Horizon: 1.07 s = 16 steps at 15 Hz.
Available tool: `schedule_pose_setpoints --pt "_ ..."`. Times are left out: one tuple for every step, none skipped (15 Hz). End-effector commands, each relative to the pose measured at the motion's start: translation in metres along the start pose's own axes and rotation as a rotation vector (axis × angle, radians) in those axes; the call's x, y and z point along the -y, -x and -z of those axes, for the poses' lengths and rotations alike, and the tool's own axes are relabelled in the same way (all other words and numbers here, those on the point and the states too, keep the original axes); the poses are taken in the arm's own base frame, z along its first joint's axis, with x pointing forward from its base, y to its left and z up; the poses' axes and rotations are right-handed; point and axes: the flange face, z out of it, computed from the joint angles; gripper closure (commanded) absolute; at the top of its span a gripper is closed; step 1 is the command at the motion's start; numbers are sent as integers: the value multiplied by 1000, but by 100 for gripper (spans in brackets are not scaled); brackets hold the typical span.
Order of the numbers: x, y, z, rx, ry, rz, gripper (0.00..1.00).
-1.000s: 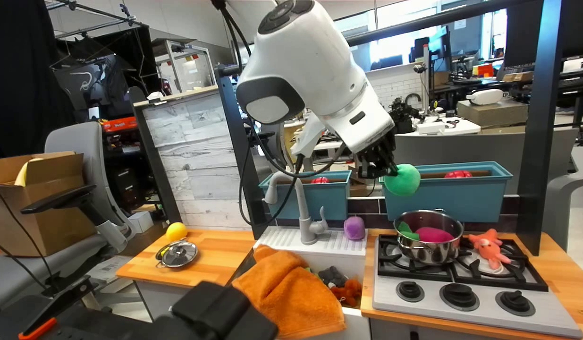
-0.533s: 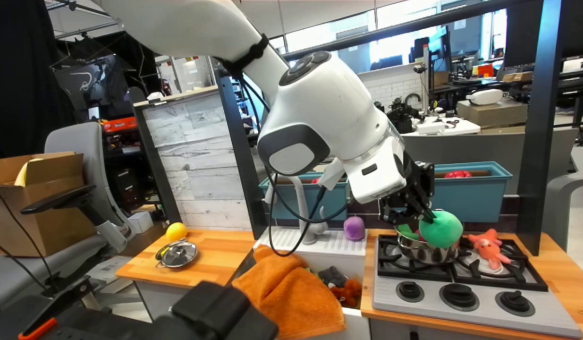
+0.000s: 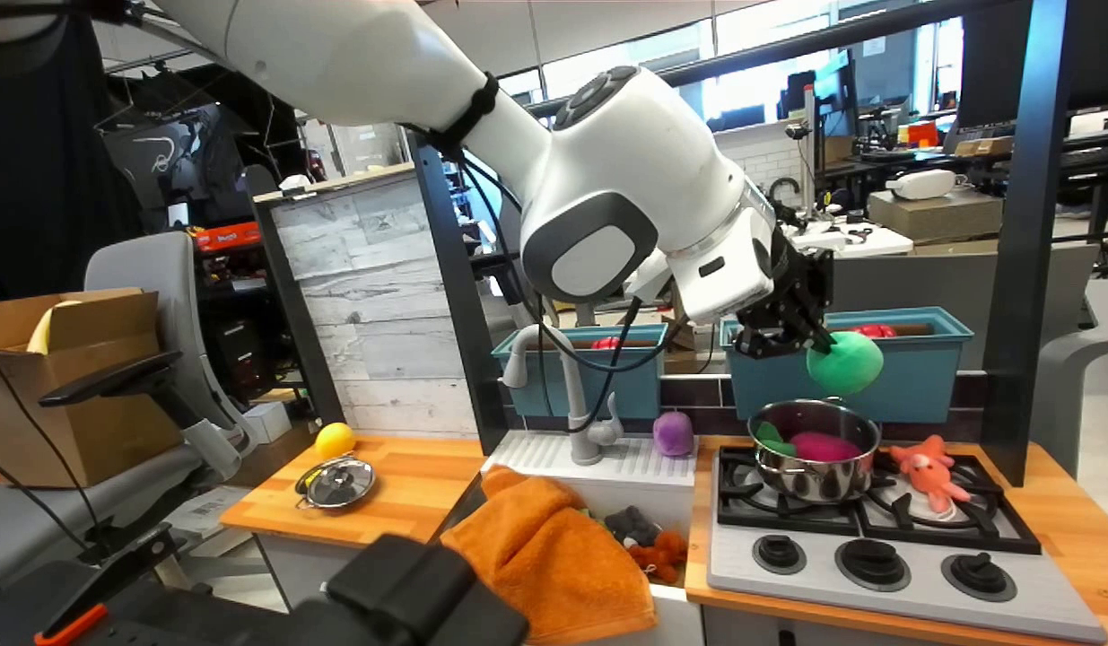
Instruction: Remove the green plush toy from the sink and put it in the silver pot
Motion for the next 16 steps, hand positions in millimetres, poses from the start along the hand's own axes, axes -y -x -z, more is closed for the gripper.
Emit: schedule_pose_setpoints --pt "11 20 -14 13 -10 20 100" --pt "11 24 -18 20 2 34 100" --pt "12 26 -20 22 10 46 100" --pt "12 30 -23 29 16 54 100" --pt "13 33 -26 35 21 62 100" --pt "14 35 -27 41 22 66 73" --pt "15 38 -29 52 19 67 72" --pt "15 40 -29 54 18 69 67" --pt "17 42 -29 64 15 70 59" --pt "18 44 -29 67 13 73 53" --pt "19 46 -30 71 10 76 44" --pt "20 47 -29 73 8 77 38" --pt "21 48 -29 76 6 78 29" --pt "21 48 -29 76 5 79 23" --pt "22 49 -29 78 3 79 14" --pt "22 49 -29 81 0 80 8"
